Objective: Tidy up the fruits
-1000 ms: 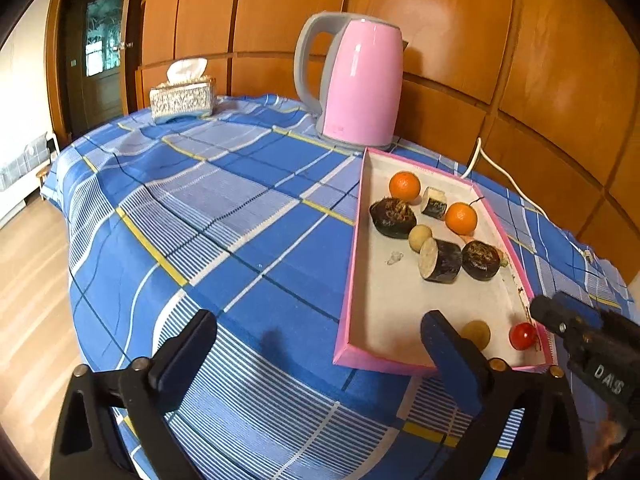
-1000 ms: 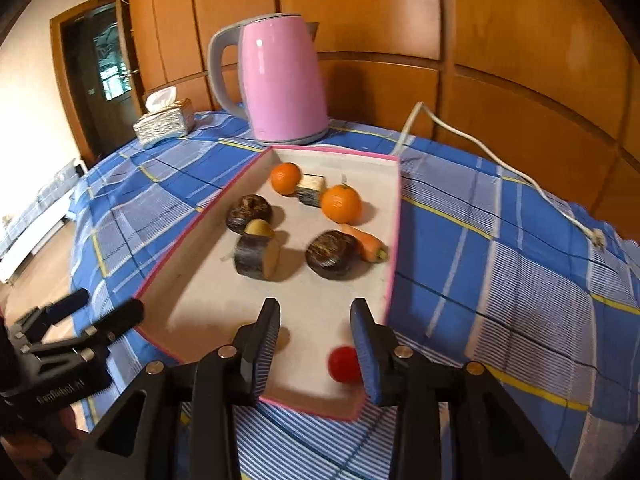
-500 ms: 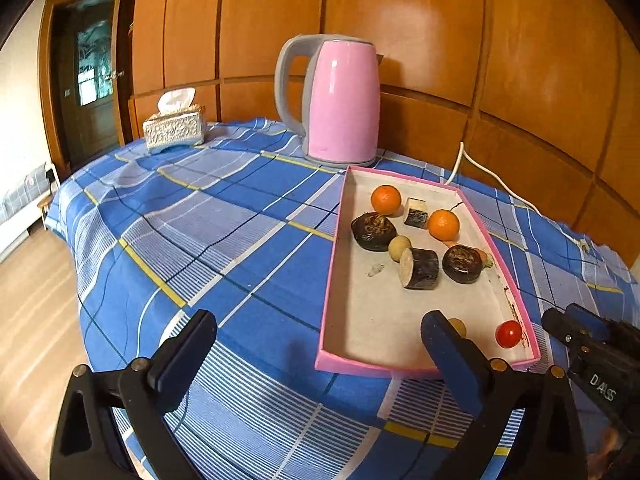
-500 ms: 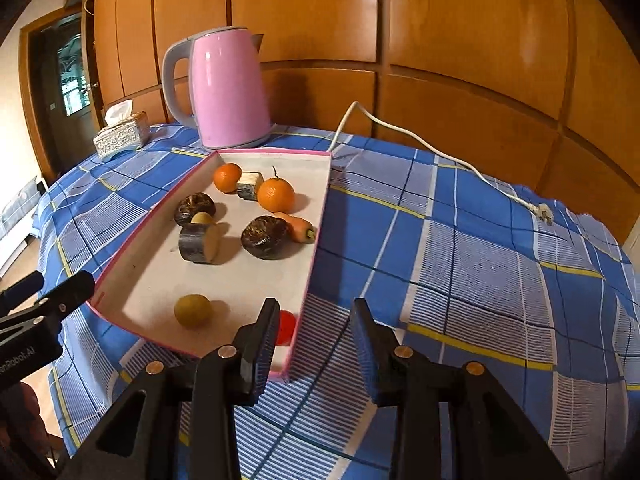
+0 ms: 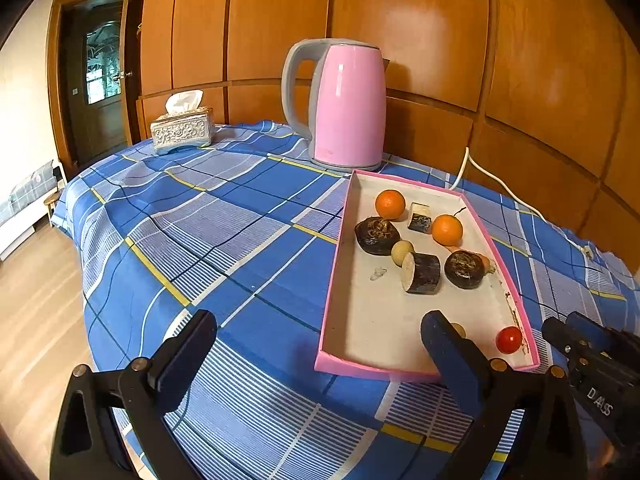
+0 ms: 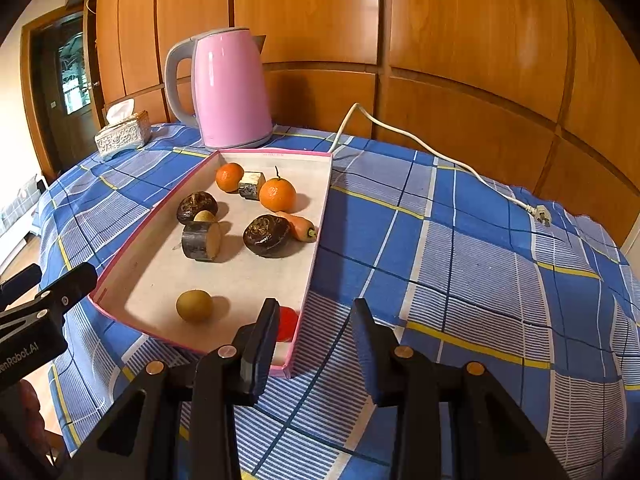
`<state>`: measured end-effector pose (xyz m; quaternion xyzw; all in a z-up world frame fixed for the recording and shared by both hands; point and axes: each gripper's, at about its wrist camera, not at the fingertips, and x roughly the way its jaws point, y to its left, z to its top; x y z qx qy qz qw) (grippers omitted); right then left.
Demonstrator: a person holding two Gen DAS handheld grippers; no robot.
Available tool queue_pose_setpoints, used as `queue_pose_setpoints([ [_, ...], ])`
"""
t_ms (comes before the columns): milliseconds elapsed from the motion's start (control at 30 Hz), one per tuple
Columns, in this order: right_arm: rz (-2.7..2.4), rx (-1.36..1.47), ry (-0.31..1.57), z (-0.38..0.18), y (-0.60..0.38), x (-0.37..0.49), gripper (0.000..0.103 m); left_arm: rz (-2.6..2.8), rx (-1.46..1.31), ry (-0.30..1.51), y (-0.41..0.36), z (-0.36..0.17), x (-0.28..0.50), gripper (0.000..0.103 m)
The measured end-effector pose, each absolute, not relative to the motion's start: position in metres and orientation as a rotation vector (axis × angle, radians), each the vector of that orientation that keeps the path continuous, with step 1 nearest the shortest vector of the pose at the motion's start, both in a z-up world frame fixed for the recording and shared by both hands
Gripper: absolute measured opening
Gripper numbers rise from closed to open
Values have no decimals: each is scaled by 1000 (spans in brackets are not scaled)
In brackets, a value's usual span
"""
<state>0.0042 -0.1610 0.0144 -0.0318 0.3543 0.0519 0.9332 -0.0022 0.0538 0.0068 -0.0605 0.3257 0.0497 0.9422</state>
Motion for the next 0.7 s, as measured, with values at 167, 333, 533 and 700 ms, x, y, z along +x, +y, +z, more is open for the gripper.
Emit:
queue_pose_setpoints([
  [167, 109, -60, 725, 14, -161, 4, 37, 113, -114, 662, 54, 6, -2, 103],
  [333, 110, -59, 726, 13, -161, 4, 37, 118, -119, 673, 55, 5, -2, 103],
  [533, 110, -59, 727, 13, -162, 4, 37, 125, -121, 671, 56, 5, -2, 103],
  [700, 110, -59, 728, 12, -162, 3, 37, 129, -118, 667, 56, 6, -2, 103],
])
